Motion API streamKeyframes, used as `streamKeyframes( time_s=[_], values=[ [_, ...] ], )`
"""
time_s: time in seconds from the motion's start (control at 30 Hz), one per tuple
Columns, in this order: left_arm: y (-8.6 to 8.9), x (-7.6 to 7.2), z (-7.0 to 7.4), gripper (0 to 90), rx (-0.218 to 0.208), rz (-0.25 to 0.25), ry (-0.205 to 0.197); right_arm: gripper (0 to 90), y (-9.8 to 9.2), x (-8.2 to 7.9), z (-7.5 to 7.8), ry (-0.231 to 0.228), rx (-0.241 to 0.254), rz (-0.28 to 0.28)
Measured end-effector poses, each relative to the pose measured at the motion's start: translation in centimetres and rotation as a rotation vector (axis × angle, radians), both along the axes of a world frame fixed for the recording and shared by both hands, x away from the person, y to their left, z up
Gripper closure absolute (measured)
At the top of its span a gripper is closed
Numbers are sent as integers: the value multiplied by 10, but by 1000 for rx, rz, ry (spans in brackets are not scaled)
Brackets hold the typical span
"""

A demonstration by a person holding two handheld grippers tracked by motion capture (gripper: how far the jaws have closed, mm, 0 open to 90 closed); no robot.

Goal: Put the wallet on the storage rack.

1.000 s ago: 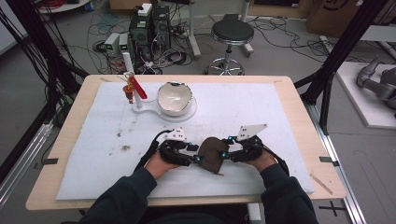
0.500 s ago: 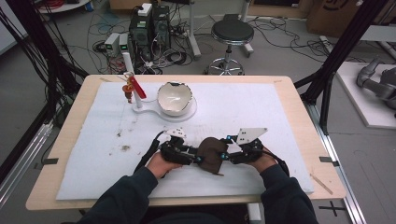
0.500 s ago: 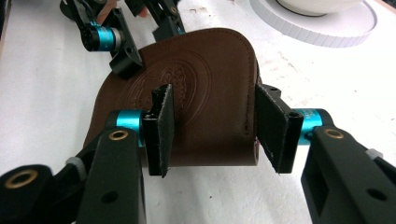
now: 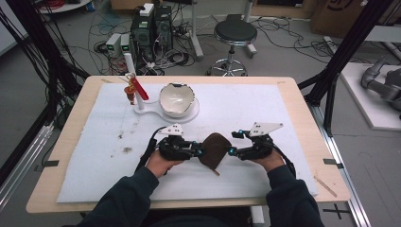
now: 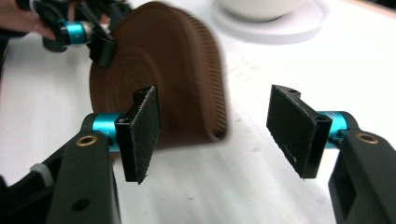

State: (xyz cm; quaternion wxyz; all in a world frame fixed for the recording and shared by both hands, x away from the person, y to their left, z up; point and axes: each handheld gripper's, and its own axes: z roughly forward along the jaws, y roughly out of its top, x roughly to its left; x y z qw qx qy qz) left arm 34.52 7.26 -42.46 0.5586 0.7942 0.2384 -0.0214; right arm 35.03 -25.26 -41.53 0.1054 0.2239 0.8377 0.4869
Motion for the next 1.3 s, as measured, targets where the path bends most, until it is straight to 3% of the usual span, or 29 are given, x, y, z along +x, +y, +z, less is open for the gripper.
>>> streamKeyframes(
  time_s=[0.17, 0.37, 0.87, 1.0, 1.1, 1.2, 1.3],
  values=[
    [16, 3, 13, 725, 4, 44, -55, 355, -12, 0, 0, 1, 17, -64],
    [43, 9, 39, 737, 10, 108, -138, 359, -16, -1, 2, -17, 19, -105],
    [96, 34, 108, 763, 43, 215, -324, 362, -23, 0, 4, -34, 32, -143],
    [99, 47, 122, 765, 56, 222, -364, 362, -23, 0, 4, -33, 34, -147],
    [96, 59, 129, 766, 112, 214, -401, 362, -23, 0, 4, -30, 35, -151],
    [92, 72, 132, 765, 154, 201, -438, 362, -24, 0, 5, -28, 36, -152],
    [88, 84, 130, 765, 168, 202, -457, 362, -24, -1, 5, -30, 40, -153]
  ],
)
